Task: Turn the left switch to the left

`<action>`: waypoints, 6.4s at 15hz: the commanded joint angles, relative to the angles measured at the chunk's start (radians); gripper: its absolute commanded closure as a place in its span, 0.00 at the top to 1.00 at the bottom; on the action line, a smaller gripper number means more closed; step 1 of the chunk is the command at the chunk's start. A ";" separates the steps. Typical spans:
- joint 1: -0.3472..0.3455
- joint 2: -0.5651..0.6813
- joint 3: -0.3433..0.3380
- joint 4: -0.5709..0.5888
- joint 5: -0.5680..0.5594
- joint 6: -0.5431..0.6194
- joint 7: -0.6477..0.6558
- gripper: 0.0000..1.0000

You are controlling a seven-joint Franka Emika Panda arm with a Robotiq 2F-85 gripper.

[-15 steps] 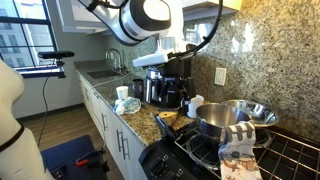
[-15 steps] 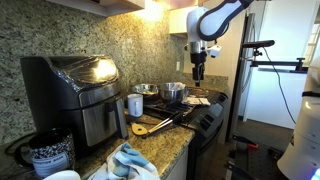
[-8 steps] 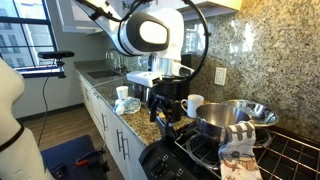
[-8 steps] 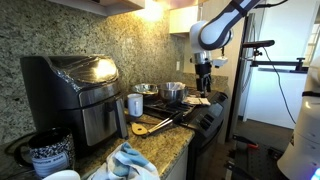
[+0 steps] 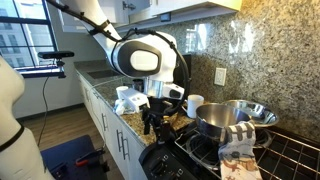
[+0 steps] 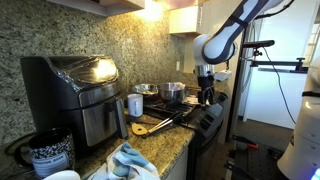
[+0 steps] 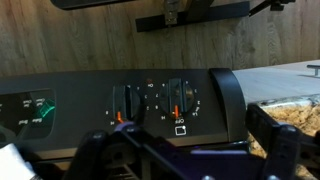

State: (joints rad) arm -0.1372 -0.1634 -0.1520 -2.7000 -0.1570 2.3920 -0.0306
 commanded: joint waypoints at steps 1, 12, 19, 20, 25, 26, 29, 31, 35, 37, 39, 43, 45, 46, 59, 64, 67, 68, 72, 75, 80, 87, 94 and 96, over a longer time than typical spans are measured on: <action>-0.011 0.034 0.001 -0.038 0.016 0.087 0.017 1.00; -0.020 0.137 -0.009 -0.058 0.014 0.197 -0.054 1.00; -0.037 0.171 -0.026 -0.058 0.022 0.225 -0.189 1.00; -0.039 0.175 -0.029 -0.057 0.029 0.226 -0.221 1.00; -0.041 0.187 -0.028 -0.043 0.000 0.214 -0.289 1.00; -0.039 0.185 -0.027 -0.040 -0.004 0.211 -0.297 1.00; -0.037 0.182 -0.023 -0.033 -0.006 0.209 -0.314 1.00; -0.036 0.187 -0.022 -0.028 -0.014 0.214 -0.307 1.00; -0.035 0.195 -0.019 -0.024 0.014 0.217 -0.321 1.00; -0.032 0.201 -0.015 -0.020 0.016 0.217 -0.323 1.00; -0.030 0.206 -0.010 -0.016 0.022 0.216 -0.323 1.00; -0.024 0.216 -0.002 -0.004 0.028 0.214 -0.320 1.00; -0.021 0.224 0.000 0.004 0.034 0.214 -0.324 1.00; -0.020 0.227 0.001 0.008 0.032 0.214 -0.319 1.00; -0.023 0.234 0.004 0.011 0.026 0.221 -0.311 0.72; -0.023 0.233 0.005 0.011 0.030 0.223 -0.312 0.34; -0.024 0.232 0.004 0.012 0.030 0.227 -0.311 0.12; -0.027 0.232 0.002 0.013 0.029 0.227 -0.310 0.06; -0.028 0.231 0.002 0.011 0.027 0.226 -0.302 0.08; -0.026 0.226 0.005 0.008 0.025 0.226 -0.299 0.08; -0.020 0.242 0.010 0.009 0.024 0.248 -0.290 0.09; -0.006 0.296 0.034 0.013 0.055 0.292 -0.301 0.09; -0.005 0.329 0.039 0.008 0.075 0.330 -0.300 0.09; -0.004 0.350 0.042 0.006 0.077 0.363 -0.296 0.09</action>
State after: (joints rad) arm -0.1699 0.0752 -0.1536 -2.6900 -0.1431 2.6249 -0.3300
